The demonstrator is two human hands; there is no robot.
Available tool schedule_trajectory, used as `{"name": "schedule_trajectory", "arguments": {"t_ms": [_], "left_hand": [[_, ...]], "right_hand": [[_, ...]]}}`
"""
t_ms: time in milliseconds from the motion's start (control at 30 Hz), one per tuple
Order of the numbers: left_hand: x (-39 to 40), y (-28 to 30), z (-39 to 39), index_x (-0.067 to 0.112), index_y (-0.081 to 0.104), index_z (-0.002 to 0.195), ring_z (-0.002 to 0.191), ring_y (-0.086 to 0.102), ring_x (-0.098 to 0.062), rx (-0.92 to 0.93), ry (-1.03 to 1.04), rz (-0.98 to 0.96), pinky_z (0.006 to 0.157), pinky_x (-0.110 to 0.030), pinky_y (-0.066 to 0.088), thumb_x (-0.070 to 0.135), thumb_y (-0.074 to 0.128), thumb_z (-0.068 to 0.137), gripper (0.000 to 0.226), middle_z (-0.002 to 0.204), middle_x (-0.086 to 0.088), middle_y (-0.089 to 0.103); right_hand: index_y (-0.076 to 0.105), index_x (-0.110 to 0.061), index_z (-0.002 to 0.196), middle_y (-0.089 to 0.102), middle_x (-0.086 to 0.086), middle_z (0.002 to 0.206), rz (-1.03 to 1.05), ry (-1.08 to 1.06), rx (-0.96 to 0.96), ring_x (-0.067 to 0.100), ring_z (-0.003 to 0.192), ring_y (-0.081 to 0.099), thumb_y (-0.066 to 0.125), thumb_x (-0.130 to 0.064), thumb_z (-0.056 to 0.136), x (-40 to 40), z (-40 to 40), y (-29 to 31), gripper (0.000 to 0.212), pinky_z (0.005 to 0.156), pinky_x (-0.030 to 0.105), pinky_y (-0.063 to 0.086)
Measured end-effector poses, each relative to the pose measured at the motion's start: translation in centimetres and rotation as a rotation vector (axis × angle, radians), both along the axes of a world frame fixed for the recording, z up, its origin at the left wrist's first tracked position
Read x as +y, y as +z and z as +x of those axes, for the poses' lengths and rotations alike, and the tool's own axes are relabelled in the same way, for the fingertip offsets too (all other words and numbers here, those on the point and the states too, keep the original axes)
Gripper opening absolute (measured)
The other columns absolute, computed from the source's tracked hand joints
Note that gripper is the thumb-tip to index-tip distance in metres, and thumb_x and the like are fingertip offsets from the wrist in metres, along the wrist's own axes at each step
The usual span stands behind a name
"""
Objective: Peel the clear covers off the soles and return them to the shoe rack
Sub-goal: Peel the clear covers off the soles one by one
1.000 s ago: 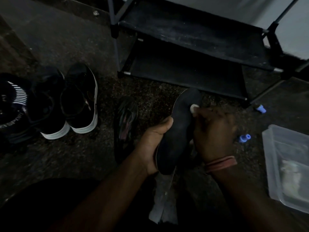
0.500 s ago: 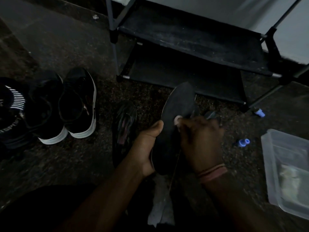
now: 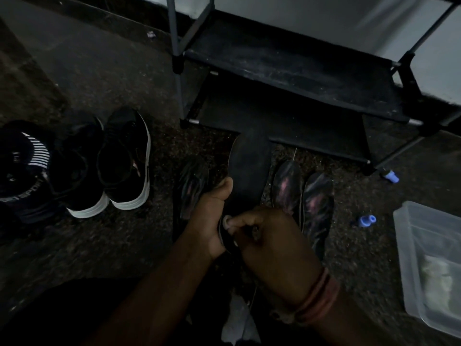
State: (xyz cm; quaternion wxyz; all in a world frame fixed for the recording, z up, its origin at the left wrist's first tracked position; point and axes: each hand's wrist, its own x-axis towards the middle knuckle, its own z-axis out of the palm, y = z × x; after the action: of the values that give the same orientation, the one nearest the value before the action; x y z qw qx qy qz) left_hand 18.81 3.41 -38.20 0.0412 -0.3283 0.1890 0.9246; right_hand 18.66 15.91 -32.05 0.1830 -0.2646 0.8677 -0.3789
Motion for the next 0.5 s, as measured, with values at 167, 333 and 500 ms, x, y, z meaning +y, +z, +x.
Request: {"name": "schedule_trajectory", "arguments": {"t_ms": [167,333,500], "left_hand": [[0.2,-0.5,-0.2,0.014,0.061,0.138,0.098,0.071,-0.033,-0.045,0.043,0.054,0.072,-0.041,0.063,0.038,0.052,0.103,0.043,0.128,-0.021,0.069],[2.0,-0.5,0.1,0.016,0.058,0.140,0.110,0.067,-0.036,0.006,0.026,0.011,0.095,-0.048,0.053,0.029,0.047,0.106,0.038,0.130,-0.021,0.067],[3.0,-0.2,0.4,0.016,0.059,0.140,0.114,0.068,-0.025,0.089,-0.119,-0.064,0.094,-0.040,0.056,0.021,0.049,0.105,0.036,0.129,-0.011,0.070]], "right_hand": [[0.078,-0.025,0.084,0.070,-0.009,0.083,0.005,0.053,0.052,0.004,0.079,0.065,0.068,-0.018,0.086,0.7,0.3,-0.5,0.013,0.076,0.025,0.052],[0.077,-0.028,0.084,0.068,-0.001,0.077,0.092,-0.030,0.387,0.019,0.070,0.064,0.061,-0.030,0.092,1.1,-3.2,-3.8,0.019,0.072,0.037,0.052],[0.078,-0.023,0.093,0.071,0.008,0.085,0.104,-0.256,0.474,0.025,0.077,0.066,0.061,-0.025,0.094,3.2,-5.7,-4.1,0.017,0.076,0.033,0.054]]}}
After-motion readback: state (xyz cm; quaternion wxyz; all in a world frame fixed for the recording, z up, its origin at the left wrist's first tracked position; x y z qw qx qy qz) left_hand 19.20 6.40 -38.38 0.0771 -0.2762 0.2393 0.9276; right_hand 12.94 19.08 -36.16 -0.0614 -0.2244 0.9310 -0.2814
